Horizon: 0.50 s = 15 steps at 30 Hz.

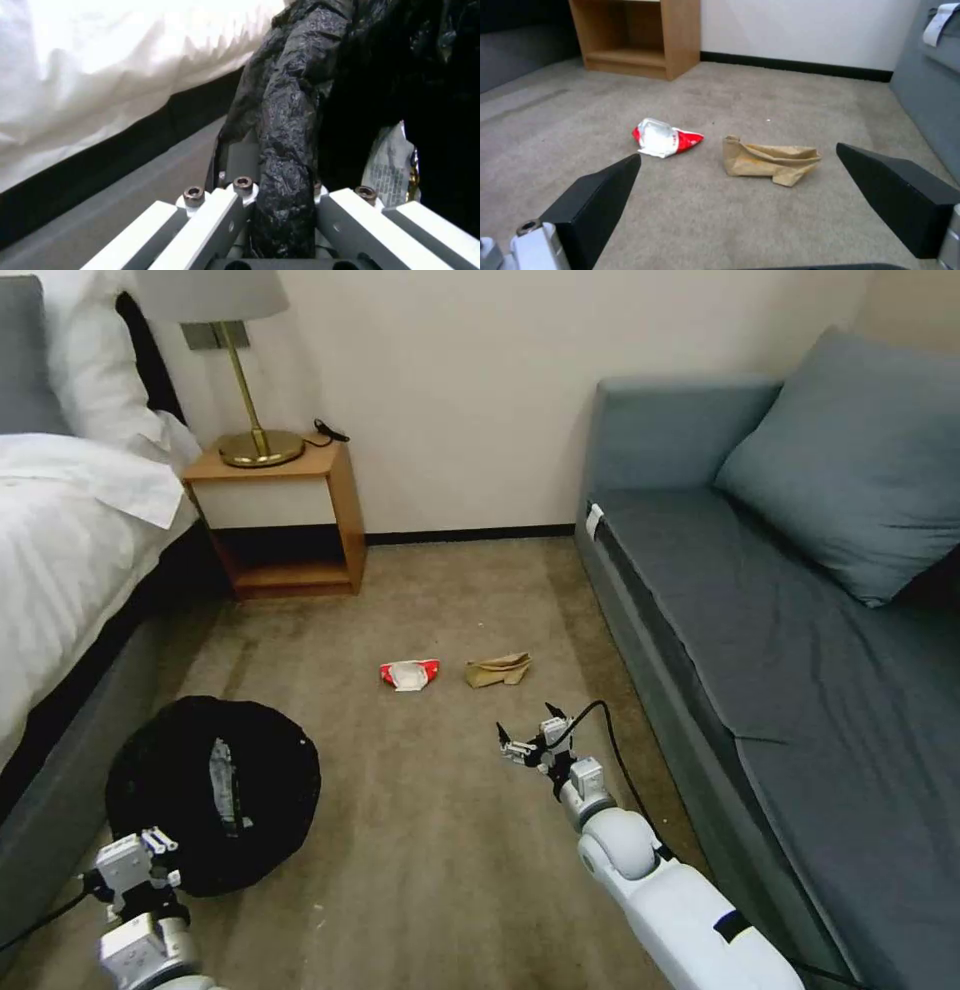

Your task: Pick up the trash bin, then pick up the garbage on the floor and place it into the trash bin.

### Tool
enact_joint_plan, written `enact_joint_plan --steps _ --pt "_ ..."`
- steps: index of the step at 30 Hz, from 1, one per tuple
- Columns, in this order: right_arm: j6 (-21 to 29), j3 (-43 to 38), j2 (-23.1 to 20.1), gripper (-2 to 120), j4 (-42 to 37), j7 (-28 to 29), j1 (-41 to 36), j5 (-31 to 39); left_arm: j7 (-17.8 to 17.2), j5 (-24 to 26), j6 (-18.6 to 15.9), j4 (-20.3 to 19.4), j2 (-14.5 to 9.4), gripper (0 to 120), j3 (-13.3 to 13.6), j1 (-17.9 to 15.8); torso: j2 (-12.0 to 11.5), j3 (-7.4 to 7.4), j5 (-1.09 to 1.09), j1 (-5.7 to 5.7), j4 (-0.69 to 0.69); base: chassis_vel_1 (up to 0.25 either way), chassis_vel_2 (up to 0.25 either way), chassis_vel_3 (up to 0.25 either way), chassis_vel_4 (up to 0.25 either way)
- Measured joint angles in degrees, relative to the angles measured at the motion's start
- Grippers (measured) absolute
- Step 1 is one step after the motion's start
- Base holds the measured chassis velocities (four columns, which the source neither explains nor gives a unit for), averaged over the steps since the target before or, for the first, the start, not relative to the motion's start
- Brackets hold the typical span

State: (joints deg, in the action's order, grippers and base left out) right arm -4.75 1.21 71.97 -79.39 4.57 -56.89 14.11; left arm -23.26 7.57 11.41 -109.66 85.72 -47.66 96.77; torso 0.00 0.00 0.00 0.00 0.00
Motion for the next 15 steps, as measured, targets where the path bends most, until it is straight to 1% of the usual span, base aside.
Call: enact_joint_plan --steps 15 --pt "-0.14 -0.36 -0.07 100 -0.97 0.07 -1.36 -0.87 -0.03 0.05 0.84 -0.03 0.01 3 -0.16 0.53 0.0 0.0 0.0 0.0 0.0 -0.092 0.094 0.096 -0.086"
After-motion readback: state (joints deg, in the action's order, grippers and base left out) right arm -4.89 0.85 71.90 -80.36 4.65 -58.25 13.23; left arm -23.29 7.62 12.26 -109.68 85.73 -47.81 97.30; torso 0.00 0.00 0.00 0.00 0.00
